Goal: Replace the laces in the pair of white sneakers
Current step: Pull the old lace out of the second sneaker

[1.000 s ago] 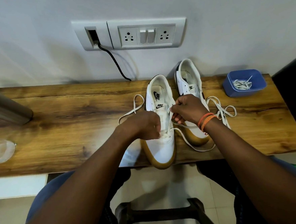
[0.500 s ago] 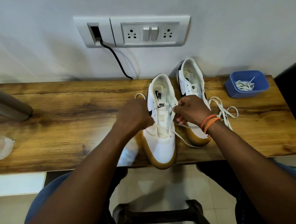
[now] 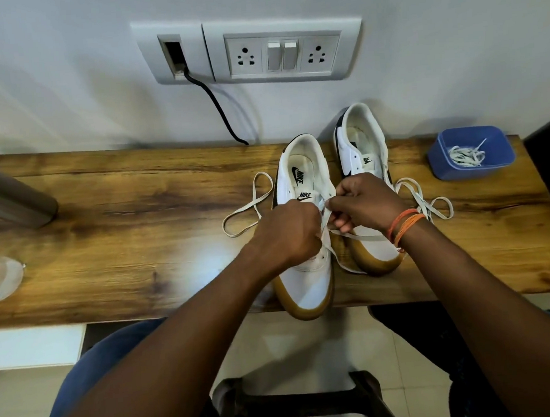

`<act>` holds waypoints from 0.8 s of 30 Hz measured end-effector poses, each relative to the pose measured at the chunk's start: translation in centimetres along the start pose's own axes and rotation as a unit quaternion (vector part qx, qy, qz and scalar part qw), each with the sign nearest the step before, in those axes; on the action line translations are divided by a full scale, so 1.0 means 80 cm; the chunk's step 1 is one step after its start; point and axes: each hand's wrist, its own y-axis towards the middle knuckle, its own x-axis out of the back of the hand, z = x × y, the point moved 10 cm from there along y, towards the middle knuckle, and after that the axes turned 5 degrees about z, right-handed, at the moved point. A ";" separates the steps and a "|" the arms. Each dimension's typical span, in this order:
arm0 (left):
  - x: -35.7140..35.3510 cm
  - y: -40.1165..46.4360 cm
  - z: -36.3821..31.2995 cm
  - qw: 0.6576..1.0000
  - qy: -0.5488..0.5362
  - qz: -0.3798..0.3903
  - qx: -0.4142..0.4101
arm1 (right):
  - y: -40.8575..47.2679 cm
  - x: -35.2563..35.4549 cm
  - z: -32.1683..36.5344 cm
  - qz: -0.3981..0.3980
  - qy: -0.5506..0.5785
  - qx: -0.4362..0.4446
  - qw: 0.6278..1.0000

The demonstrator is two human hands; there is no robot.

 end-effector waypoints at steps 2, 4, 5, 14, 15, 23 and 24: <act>0.005 0.001 0.006 1.000 -0.024 0.008 0.004 | 0.000 0.000 -0.001 0.003 0.002 0.000 1.000; 0.004 0.001 0.006 1.000 -0.024 0.019 0.000 | 0.001 0.000 -0.001 0.003 -0.001 0.003 1.000; -0.001 0.000 0.002 0.999 -0.022 0.029 -0.006 | 0.001 0.000 -0.001 0.003 -0.002 0.004 1.000; 0.007 -0.007 0.018 0.990 0.007 0.136 0.022 | 0.000 0.000 -0.004 0.020 0.013 -0.007 1.000; 0.009 -0.011 0.028 0.985 0.024 0.165 0.035 | 0.000 0.000 -0.005 0.021 0.015 -0.008 1.000; 0.043 -0.015 0.064 0.991 0.063 0.056 0.104 | 0.002 -0.001 -0.004 0.022 0.014 -0.007 1.000; 0.043 -0.011 0.053 0.995 0.035 0.048 0.075 | 0.002 -0.001 -0.004 0.021 0.012 -0.006 1.000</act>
